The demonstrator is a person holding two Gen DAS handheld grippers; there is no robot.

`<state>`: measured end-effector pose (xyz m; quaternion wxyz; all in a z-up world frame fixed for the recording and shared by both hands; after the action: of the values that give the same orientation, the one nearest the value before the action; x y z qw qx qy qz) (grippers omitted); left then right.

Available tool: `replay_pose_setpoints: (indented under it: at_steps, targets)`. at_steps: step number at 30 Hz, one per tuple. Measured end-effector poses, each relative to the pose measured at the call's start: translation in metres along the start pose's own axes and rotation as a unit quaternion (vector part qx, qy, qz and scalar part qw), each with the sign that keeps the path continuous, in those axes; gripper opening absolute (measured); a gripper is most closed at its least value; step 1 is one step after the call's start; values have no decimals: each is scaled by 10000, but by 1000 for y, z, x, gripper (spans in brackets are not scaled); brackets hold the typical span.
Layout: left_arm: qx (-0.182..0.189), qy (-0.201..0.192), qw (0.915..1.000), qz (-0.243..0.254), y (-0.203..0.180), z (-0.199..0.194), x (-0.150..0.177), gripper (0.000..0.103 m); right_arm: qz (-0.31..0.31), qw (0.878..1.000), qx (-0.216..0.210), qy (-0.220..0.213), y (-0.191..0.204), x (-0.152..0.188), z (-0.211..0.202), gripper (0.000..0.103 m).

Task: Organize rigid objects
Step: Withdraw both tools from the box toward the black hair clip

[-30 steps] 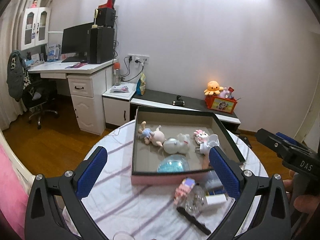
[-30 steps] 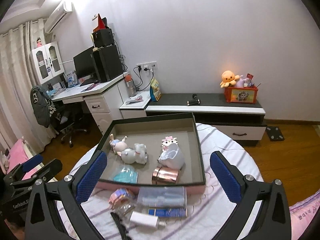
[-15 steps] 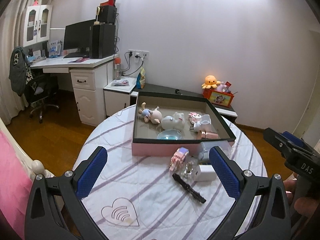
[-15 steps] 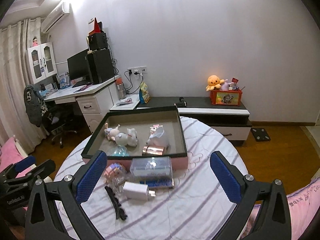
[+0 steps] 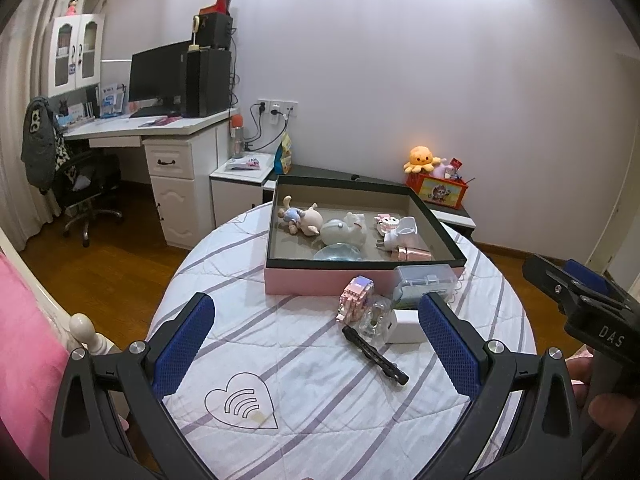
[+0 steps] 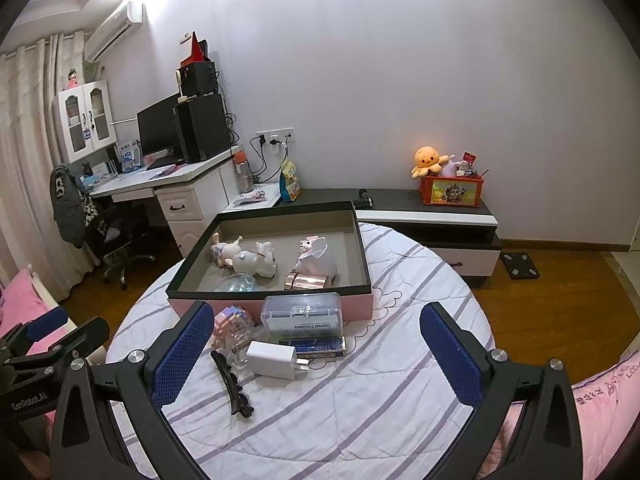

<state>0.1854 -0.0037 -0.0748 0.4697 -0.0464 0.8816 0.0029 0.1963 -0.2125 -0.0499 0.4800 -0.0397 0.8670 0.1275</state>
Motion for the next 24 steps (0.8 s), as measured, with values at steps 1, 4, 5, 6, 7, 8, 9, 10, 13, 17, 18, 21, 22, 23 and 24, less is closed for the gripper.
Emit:
replay_pose_setpoints:
  at_steps: [1, 4, 5, 6, 7, 8, 9, 10, 13, 17, 18, 21, 22, 23, 24]
  targets:
    - [1, -1, 10000, -2, 0, 0, 0, 103, -4, 10000, -8, 5, 0, 0, 0, 103]
    - [1, 3, 10000, 0, 0, 0, 0, 103, -13, 10000, -14, 7, 1, 2, -1, 103]
    - [1, 11, 10000, 3, 0, 0, 1, 103, -15, 10000, -17, 13, 1, 2, 0, 103]
    - [1, 13, 10000, 3, 0, 0, 1, 103, -11, 10000, -13, 23, 1, 3, 0, 103]
    - [0, 16, 10000, 4, -1, -1, 1, 103, -12, 10000, -13, 25, 2, 3, 0, 103]
    - [1, 18, 10000, 5, -1, -1, 1, 103, -13, 10000, -14, 22, 2, 2, 0, 103]
    - [-2, 21, 10000, 4, -1, -1, 2, 103, -16, 10000, -9, 28, 2, 3, 0, 103]
    - [-1, 27, 10000, 6, -1, -2, 2, 103, -20, 10000, -6, 31, 2, 3, 0, 103]
    - [1, 53, 10000, 9, -2, -1, 4, 103, -23, 10000, 7, 57, 0, 4, 2, 103]
    - [9, 144, 9999, 29, -4, 4, 10, 103, -8, 9999, 21, 130, -4, 7, 6, 103]
    - [12, 190, 9998, 34, -5, 7, 12, 103, -10, 9999, 20, 152, -4, 8, 7, 103]
    - [17, 346, 9994, 38, -8, 17, 21, 103, -17, 9996, 4, 266, -6, 13, 14, 103]
    - [12, 408, 9992, 44, -9, 21, 24, 103, -12, 9995, -12, 324, -7, 16, 17, 103]
    - [14, 495, 9988, 44, -10, 26, 29, 103, -4, 9993, -23, 364, -8, 18, 20, 103]
    - [36, 583, 9983, 33, -12, 31, 35, 103, 11, 9991, -25, 423, -10, 21, 23, 103]
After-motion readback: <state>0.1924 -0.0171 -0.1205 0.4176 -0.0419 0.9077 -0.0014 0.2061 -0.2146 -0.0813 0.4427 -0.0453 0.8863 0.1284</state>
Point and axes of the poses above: each gripper's, at about its wrist camera, not at the fingertips, and z roughly the way its jaws point, y to its left, x to its underside, the point moved 10 cm from there along z, roughly the way its jaws point, and after that the axes turned 9 degrees about -x, right-handed, at the moved point
